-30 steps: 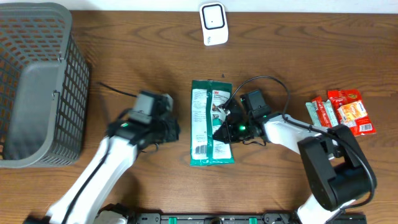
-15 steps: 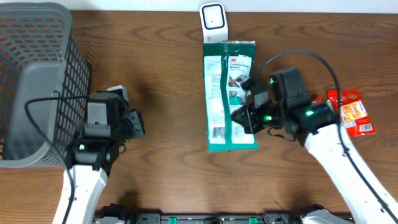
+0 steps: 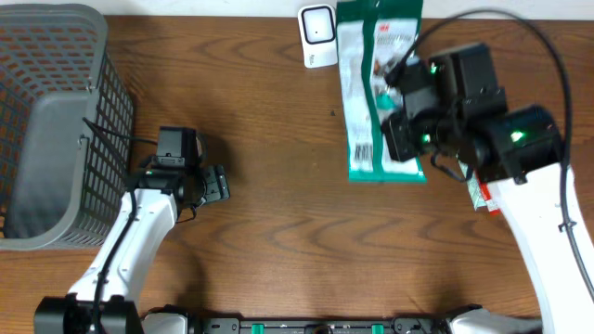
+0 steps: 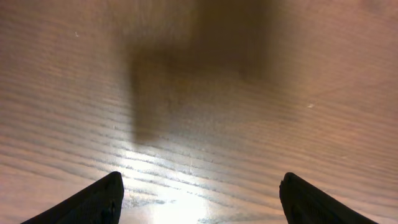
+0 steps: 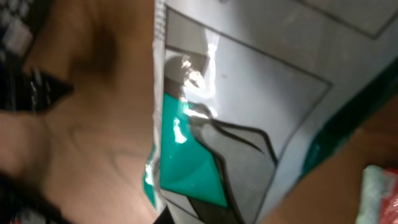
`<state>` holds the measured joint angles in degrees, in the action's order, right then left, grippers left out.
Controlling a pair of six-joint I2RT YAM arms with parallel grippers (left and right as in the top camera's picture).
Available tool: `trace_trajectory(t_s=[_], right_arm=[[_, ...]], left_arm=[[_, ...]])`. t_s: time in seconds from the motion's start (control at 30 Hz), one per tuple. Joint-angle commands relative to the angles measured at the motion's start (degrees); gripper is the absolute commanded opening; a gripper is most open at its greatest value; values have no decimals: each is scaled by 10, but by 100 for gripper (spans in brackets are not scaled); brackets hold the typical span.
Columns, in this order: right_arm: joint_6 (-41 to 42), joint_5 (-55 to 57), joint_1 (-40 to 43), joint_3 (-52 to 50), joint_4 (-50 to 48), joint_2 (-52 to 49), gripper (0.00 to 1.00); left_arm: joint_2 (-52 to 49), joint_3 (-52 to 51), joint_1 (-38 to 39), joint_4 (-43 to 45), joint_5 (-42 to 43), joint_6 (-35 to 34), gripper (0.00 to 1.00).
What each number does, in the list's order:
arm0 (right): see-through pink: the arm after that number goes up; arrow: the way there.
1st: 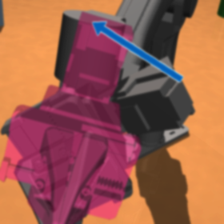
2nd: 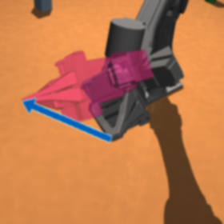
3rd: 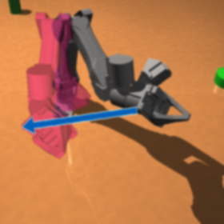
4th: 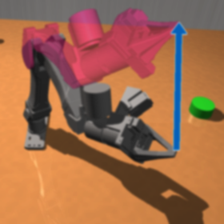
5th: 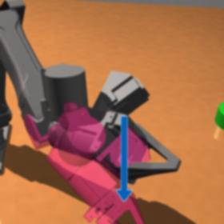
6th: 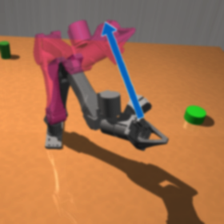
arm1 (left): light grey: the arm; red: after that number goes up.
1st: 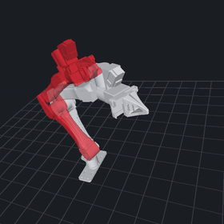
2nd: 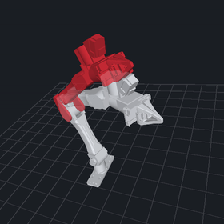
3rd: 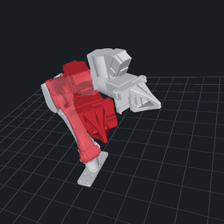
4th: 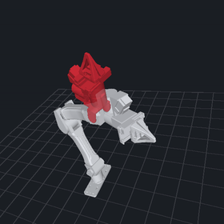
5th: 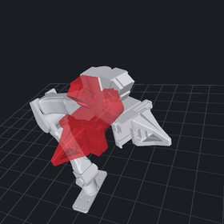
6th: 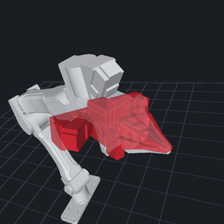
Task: Scan the item barcode
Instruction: 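Raise the gloves pack to the white scanner with the right gripper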
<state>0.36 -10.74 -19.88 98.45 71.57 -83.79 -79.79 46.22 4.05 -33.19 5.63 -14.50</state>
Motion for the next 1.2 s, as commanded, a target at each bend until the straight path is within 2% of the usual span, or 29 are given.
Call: trace_trajectory(t_s=[0.0, 0.03, 0.17, 0.27, 0.4, 0.53, 0.67, 0.73, 0.93, 1.03, 1.17], right_arm=[[-16, 76, -6, 160, 76, -84, 1], [-20, 112, -14, 256, 118, -133, 1], [-49, 192, -41, 504, 204, -258, 1], [-87, 254, -70, 602, 205, -323, 1], [-172, 412, -122, 611, 136, -395, 1], [-293, 558, -164, 610, 29, -478, 1], [-441, 603, -180, 610, -108, -567, 1], [-490, 606, -180, 610, -161, -599, 1], [-577, 648, -170, 610, -382, -690, 1], [-579, 648, -165, 610, -487, -722, 1], [-579, 636, -153, 610, -564, -748, 1]], left_arm=[[-17, 6, -2, -2, -8, 7, 82], [-19, 6, -2, -2, -8, 7, 82], [-19, 6, -2, -2, -8, 7, 82], [-19, 6, -2, -2, -8, 7, 82], [-19, 5, -2, -2, -8, 7, 82], [-19, 5, -2, -2, -8, 7, 82], [-19, 5, -2, -2, -8, 7, 82], [-19, 5, -2, -2, -8, 7, 82], [-19, 5, -2, -2, -8, 7, 82], [-19, 5, -2, -2, -8, 7, 82], [-19, 5, -2, -2, -8, 7, 82]])
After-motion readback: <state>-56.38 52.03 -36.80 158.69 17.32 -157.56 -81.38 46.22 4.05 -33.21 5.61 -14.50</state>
